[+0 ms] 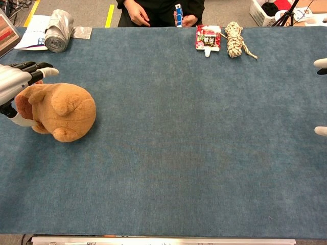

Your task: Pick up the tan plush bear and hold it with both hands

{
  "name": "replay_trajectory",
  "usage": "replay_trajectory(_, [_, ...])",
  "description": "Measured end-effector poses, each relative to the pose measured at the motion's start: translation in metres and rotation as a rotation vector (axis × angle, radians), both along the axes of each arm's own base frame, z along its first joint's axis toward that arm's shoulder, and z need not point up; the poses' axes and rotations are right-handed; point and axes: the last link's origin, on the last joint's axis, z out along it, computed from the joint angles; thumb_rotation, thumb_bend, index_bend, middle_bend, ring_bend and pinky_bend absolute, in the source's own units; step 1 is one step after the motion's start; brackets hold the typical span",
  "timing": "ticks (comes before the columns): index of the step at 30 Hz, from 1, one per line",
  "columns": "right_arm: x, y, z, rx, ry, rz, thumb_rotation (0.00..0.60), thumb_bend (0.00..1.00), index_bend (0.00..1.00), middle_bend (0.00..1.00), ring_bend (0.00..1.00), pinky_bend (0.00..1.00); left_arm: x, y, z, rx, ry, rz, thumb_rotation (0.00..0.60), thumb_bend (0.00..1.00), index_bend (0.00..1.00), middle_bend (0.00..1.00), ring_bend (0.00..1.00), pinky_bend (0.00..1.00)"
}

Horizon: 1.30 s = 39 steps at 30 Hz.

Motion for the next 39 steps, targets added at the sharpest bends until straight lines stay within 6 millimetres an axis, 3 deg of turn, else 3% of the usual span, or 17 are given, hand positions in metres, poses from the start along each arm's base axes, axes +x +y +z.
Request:
replay_trajectory(22, [-0.004, 0.003, -0.004, 0.014, -0.018, -0.014, 0.6, 0.0, 0.17, 0.24, 0.22, 0.51, 0.0, 0.017, -0.033, -0.071, 0.097, 0.011, 0.6, 0.0, 0.01, 0.0, 0.0, 0.18])
replay_trajectory(27, [-0.004, 0.003, -0.005, 0.017, -0.021, -0.015, 0.6, 0.0, 0.18, 0.24, 0.22, 0.51, -0.002, 0.02, -0.034, -0.06, 0.075, 0.025, 0.6, 0.0, 0.01, 0.0, 0.0, 0.25])
replay_trajectory(39, [-0.005, 0.004, -0.007, 0.02, -0.023, -0.019, 0.6, 0.0, 0.18, 0.24, 0.22, 0.51, -0.01, 0.019, -0.016, -0.005, 0.03, 0.046, 0.6, 0.0, 0.01, 0.0, 0.01, 0.27])
